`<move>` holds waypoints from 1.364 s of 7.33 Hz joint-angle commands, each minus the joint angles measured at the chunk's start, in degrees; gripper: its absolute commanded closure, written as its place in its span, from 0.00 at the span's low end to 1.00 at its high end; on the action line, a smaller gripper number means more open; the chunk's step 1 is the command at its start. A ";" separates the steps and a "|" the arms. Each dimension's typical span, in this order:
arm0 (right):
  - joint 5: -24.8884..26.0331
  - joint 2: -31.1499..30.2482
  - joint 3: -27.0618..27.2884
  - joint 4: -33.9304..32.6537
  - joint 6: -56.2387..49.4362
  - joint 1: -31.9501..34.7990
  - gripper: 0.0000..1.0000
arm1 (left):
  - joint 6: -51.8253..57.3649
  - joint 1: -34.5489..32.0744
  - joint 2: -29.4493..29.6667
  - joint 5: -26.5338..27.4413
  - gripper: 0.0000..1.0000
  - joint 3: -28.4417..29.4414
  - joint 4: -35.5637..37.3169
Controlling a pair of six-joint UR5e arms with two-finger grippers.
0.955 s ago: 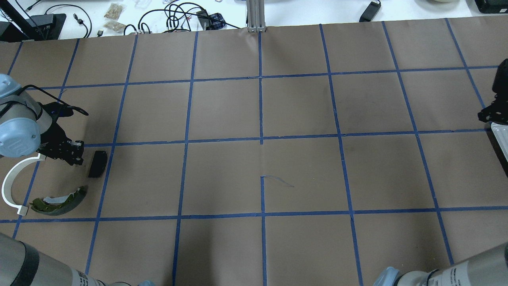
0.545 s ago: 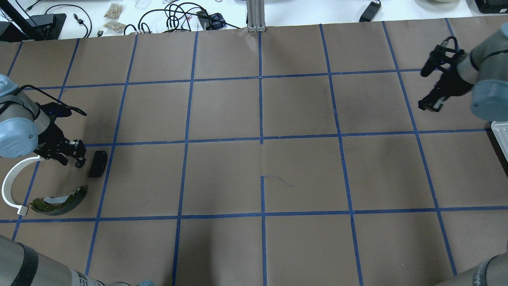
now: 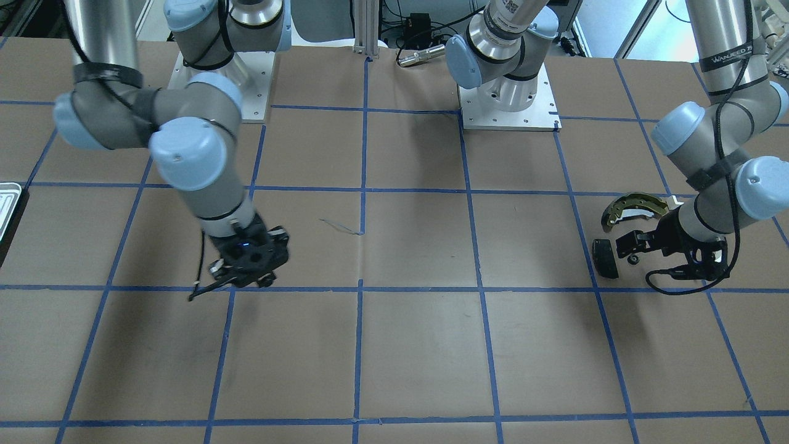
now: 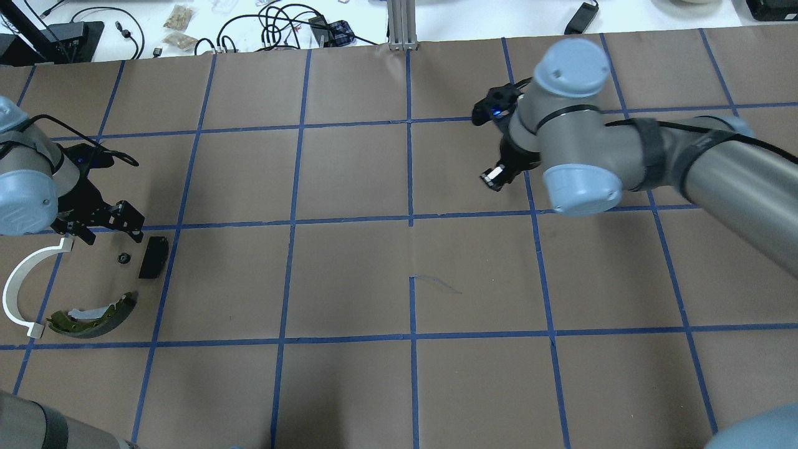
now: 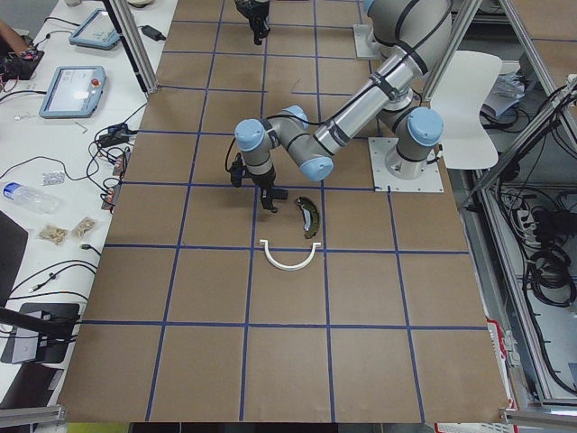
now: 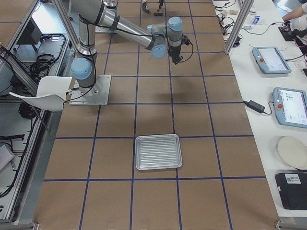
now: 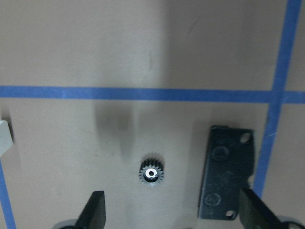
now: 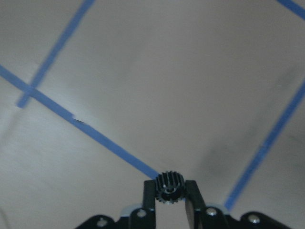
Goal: Place bearing gear from tray to pile
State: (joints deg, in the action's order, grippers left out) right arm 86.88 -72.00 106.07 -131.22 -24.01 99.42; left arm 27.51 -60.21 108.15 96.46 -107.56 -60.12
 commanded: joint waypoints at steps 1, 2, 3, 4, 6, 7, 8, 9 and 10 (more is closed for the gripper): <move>3.39 3.34 -0.86 -2.00 22.67 14.00 0.79 | -7.52 -4.90 -2.23 -0.13 0.00 2.69 -4.97; 3.21 5.97 -1.13 -5.41 29.30 16.83 0.79 | -10.16 -8.14 -3.11 -2.13 0.00 6.01 -10.05; 0.17 6.95 -1.30 -7.79 34.68 18.68 0.72 | -12.98 -11.04 -3.21 -2.24 0.00 8.92 -14.54; -6.04 7.05 -1.04 -7.73 39.69 19.23 0.57 | -13.70 -13.68 -3.47 -1.72 0.00 9.47 -16.41; -2.97 7.14 -1.30 -7.47 40.46 19.23 0.00 | -13.01 -15.02 -6.44 -2.24 0.00 8.86 -17.31; -0.68 6.18 -1.91 -6.68 37.14 17.23 0.00 | -13.00 -16.07 -7.24 -2.07 0.00 8.77 -17.74; 0.65 2.26 -4.10 0.72 32.58 12.86 0.00 | -13.96 -19.04 -6.47 -1.72 0.00 8.77 -17.57; 0.75 -2.31 -7.95 9.32 28.18 6.20 0.00 | -14.14 -22.64 -6.11 -2.67 0.00 8.86 -16.88; 0.93 -6.09 -12.86 16.28 24.22 2.22 0.00 | -15.54 -25.28 -5.76 -7.29 0.00 8.86 -16.70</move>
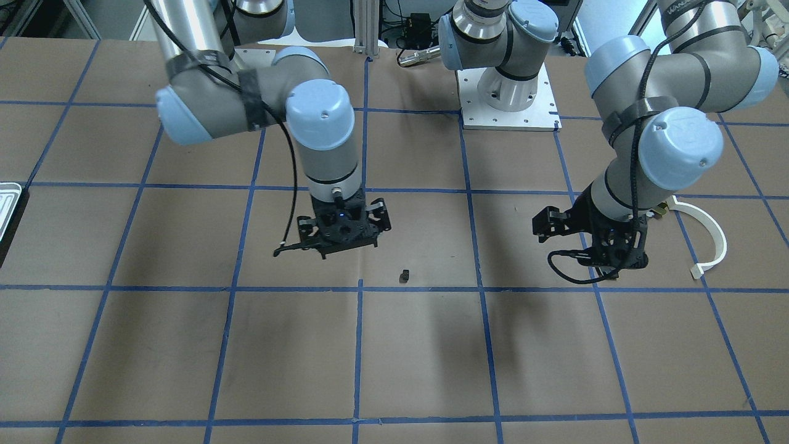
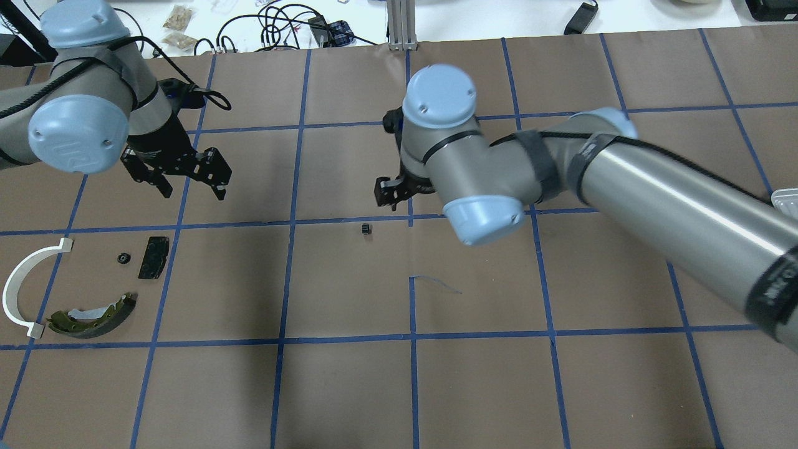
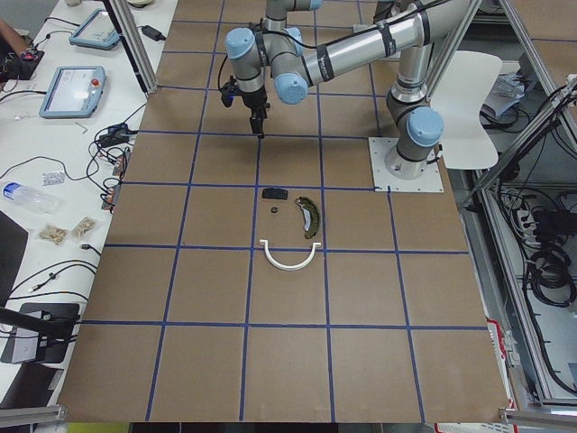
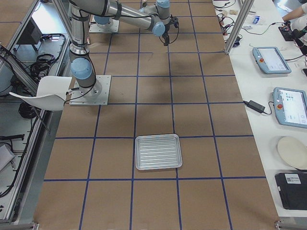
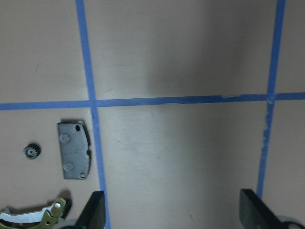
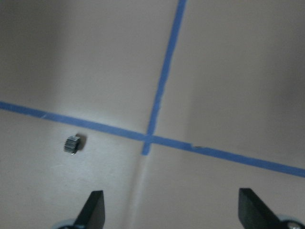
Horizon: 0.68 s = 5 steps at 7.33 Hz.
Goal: Place bearing gear from tray to pile
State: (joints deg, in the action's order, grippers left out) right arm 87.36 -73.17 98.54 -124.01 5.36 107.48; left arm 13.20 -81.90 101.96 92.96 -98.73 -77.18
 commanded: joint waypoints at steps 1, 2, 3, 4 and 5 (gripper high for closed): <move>2.09 -6.53 -11.12 18.18 -8.23 -8.49 0.00 | -7.16 -5.53 1.21 -7.93 0.00 0.21 1.40; 4.20 -7.24 -19.01 28.98 -8.52 -9.39 0.00 | -11.05 -8.68 2.52 -8.05 0.00 0.21 4.11; 2.74 -6.81 -24.31 34.57 -7.21 -9.22 0.00 | -11.61 -11.84 4.19 -8.23 0.00 0.12 8.14; 3.25 -6.46 -24.28 35.06 -6.94 -9.40 0.00 | -12.40 -13.88 6.12 -8.41 0.00 0.12 10.18; 3.51 -6.46 -23.14 35.33 -7.11 -10.18 0.00 | -14.32 -16.42 7.53 -8.06 0.00 0.12 10.55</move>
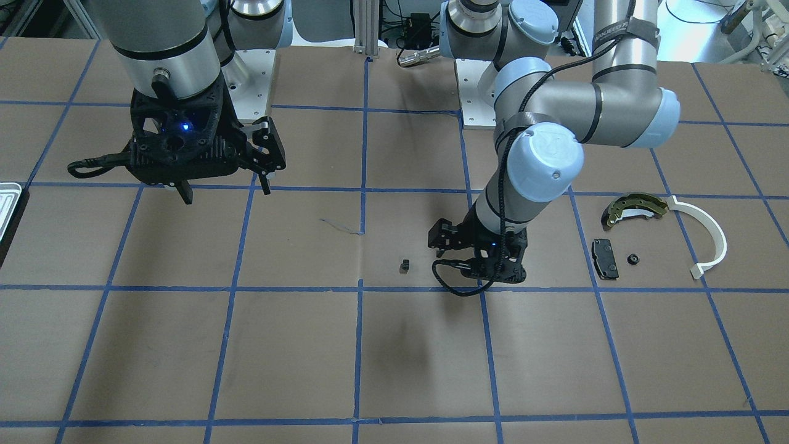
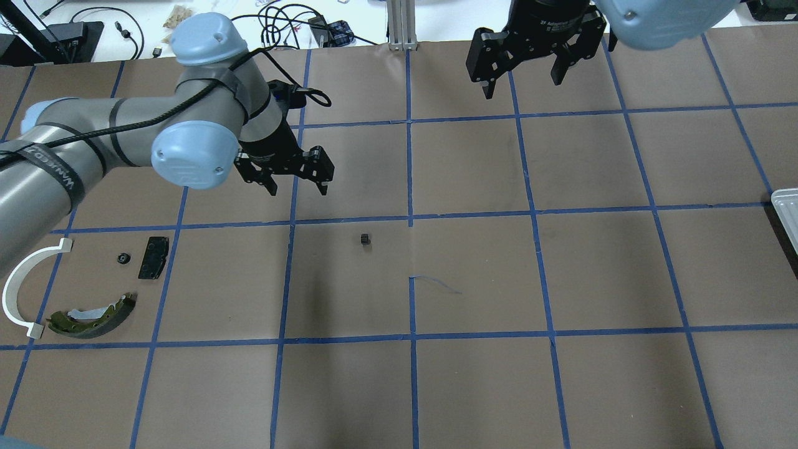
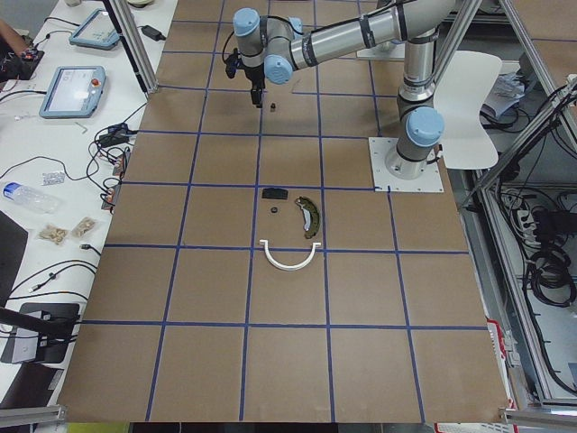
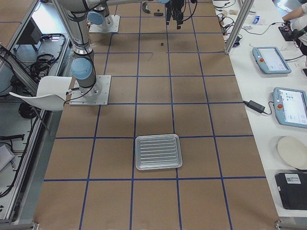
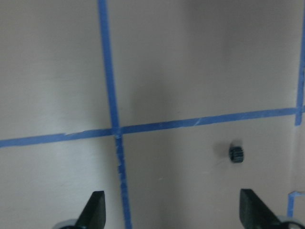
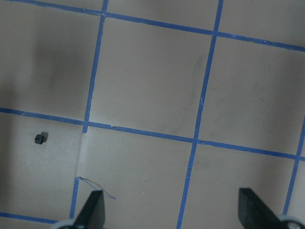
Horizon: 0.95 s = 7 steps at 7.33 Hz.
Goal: Place bearing gear from tray to pile
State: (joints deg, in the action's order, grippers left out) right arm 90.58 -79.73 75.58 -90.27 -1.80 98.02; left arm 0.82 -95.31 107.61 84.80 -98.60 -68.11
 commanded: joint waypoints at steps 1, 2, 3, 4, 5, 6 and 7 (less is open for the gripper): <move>-0.13 -0.77 0.36 5.94 1.44 -1.77 0.00 | -2.39 -5.39 3.38 0.11 0.00 -0.10 3.66; 0.65 -2.17 1.93 8.60 4.67 -2.39 0.00 | -2.48 -6.29 4.70 0.11 0.00 -0.28 3.94; 0.57 -4.10 4.73 8.36 4.62 -2.66 0.00 | -2.57 -6.56 6.54 0.11 0.00 -0.71 4.38; -0.30 -6.21 8.24 7.66 4.36 -2.92 0.00 | -4.75 -7.69 7.86 0.11 0.00 -1.50 7.08; -0.31 -7.01 10.71 4.61 3.40 -3.71 0.00 | -6.34 -8.31 9.18 0.02 0.04 -2.46 9.37; -0.23 -7.20 11.25 0.92 1.30 -5.45 0.00 | -6.44 -8.49 10.24 0.11 0.05 -2.65 10.35; 0.64 -8.33 11.52 2.02 1.62 -5.91 0.00 | -6.35 -8.58 10.86 0.11 0.06 -2.74 10.89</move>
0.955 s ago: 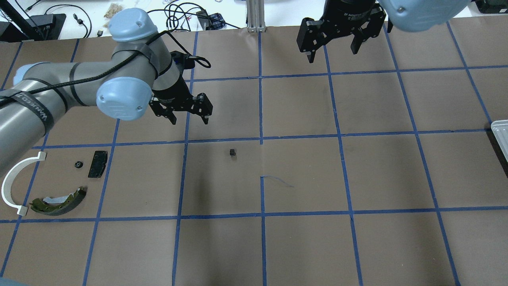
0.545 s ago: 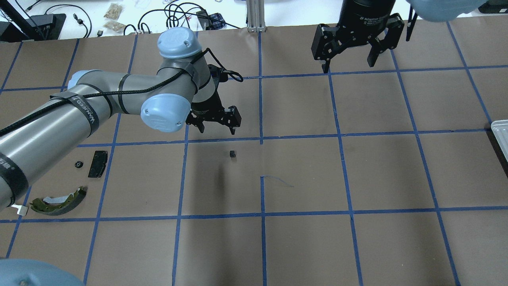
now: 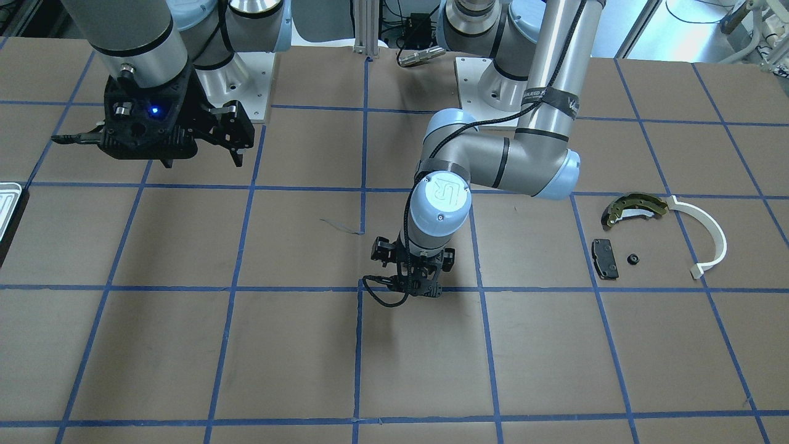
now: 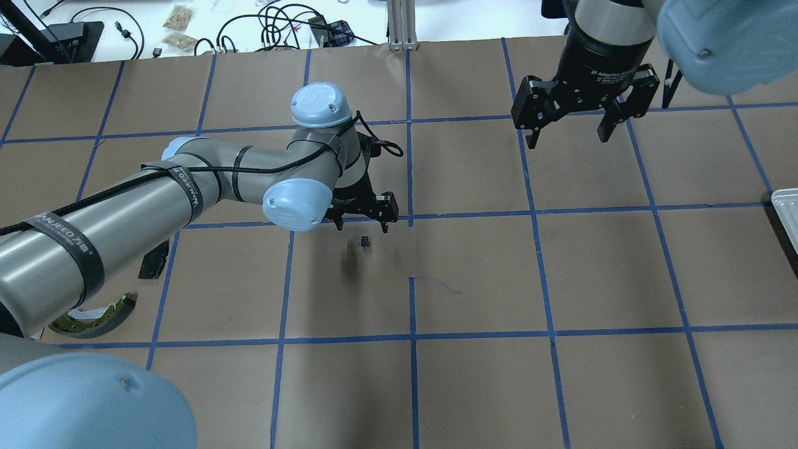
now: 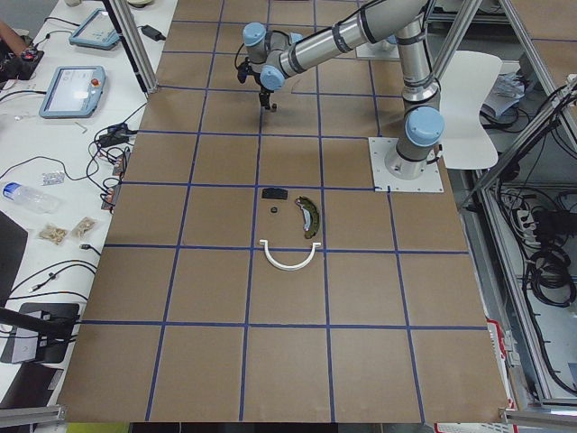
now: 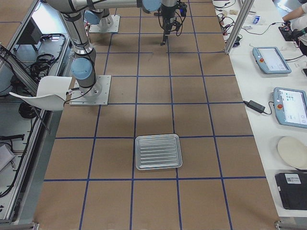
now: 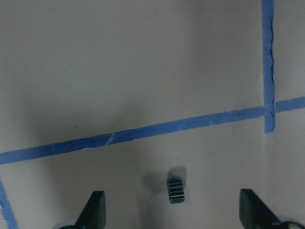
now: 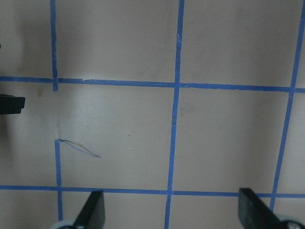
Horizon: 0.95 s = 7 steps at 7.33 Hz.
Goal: Place bearing gear from tray to pile
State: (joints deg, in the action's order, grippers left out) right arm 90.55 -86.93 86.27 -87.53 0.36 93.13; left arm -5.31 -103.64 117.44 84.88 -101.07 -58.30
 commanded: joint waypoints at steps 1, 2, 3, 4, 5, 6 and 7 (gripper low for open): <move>0.59 -1.74 2.13 -1.84 -1.23 -1.72 0.00 | -0.31 -0.68 1.12 -0.24 0.14 -0.27 1.09; 0.59 -1.75 3.02 -1.94 -0.54 -2.34 0.00 | -0.23 -0.77 1.12 -0.24 0.23 -0.36 1.09; 0.59 -1.75 3.46 -1.42 -0.36 -2.95 0.00 | -0.05 -0.77 1.04 -0.24 0.37 -0.53 1.09; 0.59 -1.75 3.46 -2.03 -0.36 -3.04 0.00 | -0.05 -0.77 0.69 -0.16 0.39 -0.97 1.00; 0.50 -1.75 3.38 -2.12 -0.45 -3.57 0.00 | -0.05 -0.77 -0.19 -0.07 0.40 -1.50 0.39; 0.59 -1.84 3.38 -2.38 0.25 -3.75 0.00 | -0.05 -0.77 -0.46 0.02 0.40 -2.20 0.30; 0.68 -2.01 3.46 -2.47 0.34 -3.75 0.00 | -0.05 -0.77 -0.37 -0.07 0.40 -2.21 0.38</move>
State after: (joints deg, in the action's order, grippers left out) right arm 91.14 -88.79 89.67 -89.81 0.40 89.52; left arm -5.36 -104.41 117.21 84.83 -102.95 -57.88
